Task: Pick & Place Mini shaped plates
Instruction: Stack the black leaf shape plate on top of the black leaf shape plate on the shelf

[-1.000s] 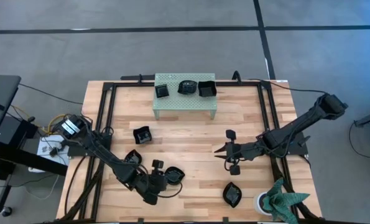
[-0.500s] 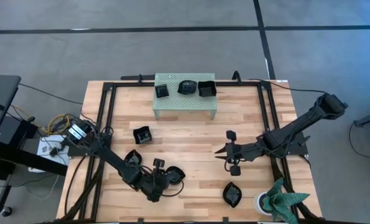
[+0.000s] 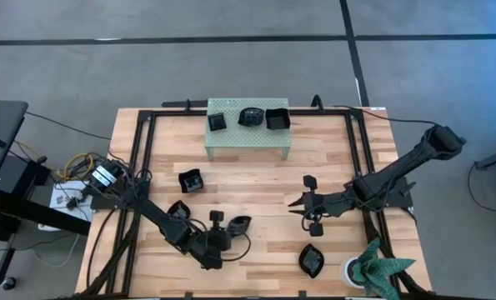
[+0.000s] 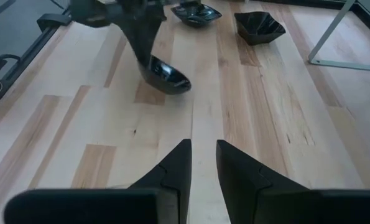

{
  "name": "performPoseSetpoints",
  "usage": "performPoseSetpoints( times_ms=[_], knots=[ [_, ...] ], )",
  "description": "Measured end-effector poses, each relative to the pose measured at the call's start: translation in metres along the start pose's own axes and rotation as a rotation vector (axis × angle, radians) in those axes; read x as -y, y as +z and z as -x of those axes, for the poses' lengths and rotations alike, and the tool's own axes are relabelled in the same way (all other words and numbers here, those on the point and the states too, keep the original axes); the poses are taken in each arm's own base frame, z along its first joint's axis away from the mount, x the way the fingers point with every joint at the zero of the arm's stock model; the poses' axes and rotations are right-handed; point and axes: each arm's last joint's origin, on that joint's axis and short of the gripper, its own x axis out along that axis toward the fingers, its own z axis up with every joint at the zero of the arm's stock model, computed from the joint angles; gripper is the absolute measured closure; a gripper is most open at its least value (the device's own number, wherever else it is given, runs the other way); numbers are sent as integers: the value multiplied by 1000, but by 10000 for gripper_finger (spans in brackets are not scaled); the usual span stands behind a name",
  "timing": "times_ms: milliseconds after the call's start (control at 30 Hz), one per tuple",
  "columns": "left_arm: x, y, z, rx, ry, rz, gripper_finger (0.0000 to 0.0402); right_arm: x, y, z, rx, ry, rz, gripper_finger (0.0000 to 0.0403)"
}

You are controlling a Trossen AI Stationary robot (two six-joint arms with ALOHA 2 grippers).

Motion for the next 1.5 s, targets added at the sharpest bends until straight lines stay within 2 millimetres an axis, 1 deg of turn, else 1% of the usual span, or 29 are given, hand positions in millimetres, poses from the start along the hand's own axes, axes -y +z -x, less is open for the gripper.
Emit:
performPoseSetpoints(
  times_ms=[133, 200, 267, 333, 433, 500, 567, 667, 767, 867, 933, 1033, 1133, 1233, 1333, 1500],
  knots=[
    [-8, 25, 4, 113, 55, 42, 396, 0, 0, 0, 0, 0, 1, 334],
    [-19, 42, 9, 159, 90, 91, 395, 1, 0, 0, 0, -4, 1, 334],
    [-35, 60, 16, 203, 105, 155, 394, 2, 0, -1, 0, -8, -2, 334],
    [-55, 76, 23, 242, 126, 183, 395, 3, 0, -1, 0, -16, -4, 334],
    [-89, 91, 33, 268, 197, 72, 396, 5, 1, -2, -1, -25, 7, 334],
    [-118, 97, 38, 264, 267, -28, 395, 7, 1, -3, -1, -31, 10, 334],
    [-151, 100, 41, 252, 341, -48, 394, 9, 1, -3, -2, -38, 9, 334],
    [-202, 97, 42, 228, 419, 24, 395, 12, 2, -4, -4, -51, 21, 334],
    [-245, 87, 34, 206, 413, 32, 395, 15, 2, -5, -6, -63, 48, 334],
    [-275, 74, 19, 144, 416, -12, 395, 19, 2, -6, -8, -79, 54, 334],
    [-291, 64, 8, 96, 442, 7, 395, 22, 3, -7, -10, -91, 47, 334],
    [-313, 50, -2, 39, 485, 42, 396, 25, 3, -8, -12, -103, 40, 334],
    [-327, 40, -9, 3, 514, 68, 394, 26, 3, -9, -13, -108, 36, 334],
    [-335, 35, -12, -2, 505, 61, 396, 27, 3, -9, -13, -110, 35, 334],
    [-335, 34, -18, 16, 431, 17, 395, 27, 3, -9, -13, -110, 35, 334],
    [-334, 34, -20, 21, 426, -22, 395, 27, 3, -9, -14, -110, 35, 334]
  ],
)
